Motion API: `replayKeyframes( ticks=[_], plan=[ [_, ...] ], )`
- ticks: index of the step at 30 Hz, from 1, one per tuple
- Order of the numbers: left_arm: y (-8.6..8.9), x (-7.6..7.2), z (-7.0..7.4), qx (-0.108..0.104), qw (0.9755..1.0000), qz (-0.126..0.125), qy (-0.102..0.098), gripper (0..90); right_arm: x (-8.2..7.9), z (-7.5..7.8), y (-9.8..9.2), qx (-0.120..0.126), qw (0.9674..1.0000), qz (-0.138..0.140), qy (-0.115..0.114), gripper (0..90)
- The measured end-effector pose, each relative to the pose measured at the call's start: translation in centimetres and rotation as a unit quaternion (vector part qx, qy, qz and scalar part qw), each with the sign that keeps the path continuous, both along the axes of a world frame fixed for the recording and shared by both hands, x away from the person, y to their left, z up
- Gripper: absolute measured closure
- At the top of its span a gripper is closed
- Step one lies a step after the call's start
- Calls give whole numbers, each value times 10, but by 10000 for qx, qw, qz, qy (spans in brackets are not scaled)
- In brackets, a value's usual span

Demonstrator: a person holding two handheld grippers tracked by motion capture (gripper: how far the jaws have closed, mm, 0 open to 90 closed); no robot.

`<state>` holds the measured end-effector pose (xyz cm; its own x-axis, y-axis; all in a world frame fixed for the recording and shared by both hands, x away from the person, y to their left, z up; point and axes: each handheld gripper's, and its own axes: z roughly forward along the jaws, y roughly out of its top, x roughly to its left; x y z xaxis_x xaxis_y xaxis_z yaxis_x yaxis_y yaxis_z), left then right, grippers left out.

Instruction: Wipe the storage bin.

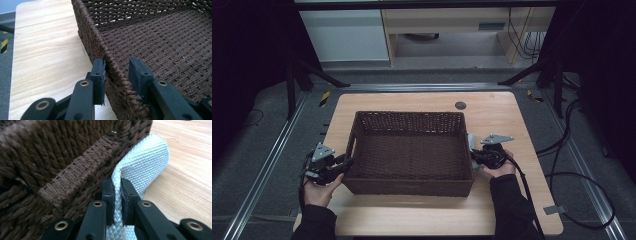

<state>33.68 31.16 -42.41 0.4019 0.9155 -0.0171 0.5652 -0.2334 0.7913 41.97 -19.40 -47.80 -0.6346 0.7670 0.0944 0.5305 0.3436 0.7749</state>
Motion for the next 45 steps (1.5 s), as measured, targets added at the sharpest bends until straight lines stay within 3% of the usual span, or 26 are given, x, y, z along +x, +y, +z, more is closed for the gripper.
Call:
replayKeyframes(
  ticks=[3,8,11,16,22,26,28,33,38,41,45],
  plan=[
    [0,2,0,8,10000,-3,-15,660,-2,11,-3,122,9998,-36,-167,832],
    [-1,8,0,2,10000,-8,-17,661,-10,44,-13,587,9956,-63,-726,834],
    [-2,11,0,34,10000,-2,-30,661,-14,55,-11,604,9941,29,-895,833],
    [-3,17,0,65,10000,-5,-45,661,-14,47,-6,259,9967,93,-760,835],
    [-4,22,0,75,10000,15,-51,646,-10,16,-10,-57,9997,24,-252,835],
    [-3,22,0,109,9998,175,-75,542,-7,-5,-5,-258,9996,49,102,834],
    [-2,22,0,122,9997,212,-82,498,-7,-8,-2,-295,9994,80,156,834],
    [-3,21,0,208,9996,197,-83,463,-13,14,-7,-7,9998,48,-190,832],
    [-3,21,1,198,9997,111,-35,487,-27,52,-16,428,9959,47,-799,834],
    [-4,20,1,151,9999,60,-30,532,-32,58,-12,435,9951,158,-878,835],
    [-6,19,1,124,9999,-38,5,640,-35,50,-8,282,9966,186,-755,835]
  ],
)
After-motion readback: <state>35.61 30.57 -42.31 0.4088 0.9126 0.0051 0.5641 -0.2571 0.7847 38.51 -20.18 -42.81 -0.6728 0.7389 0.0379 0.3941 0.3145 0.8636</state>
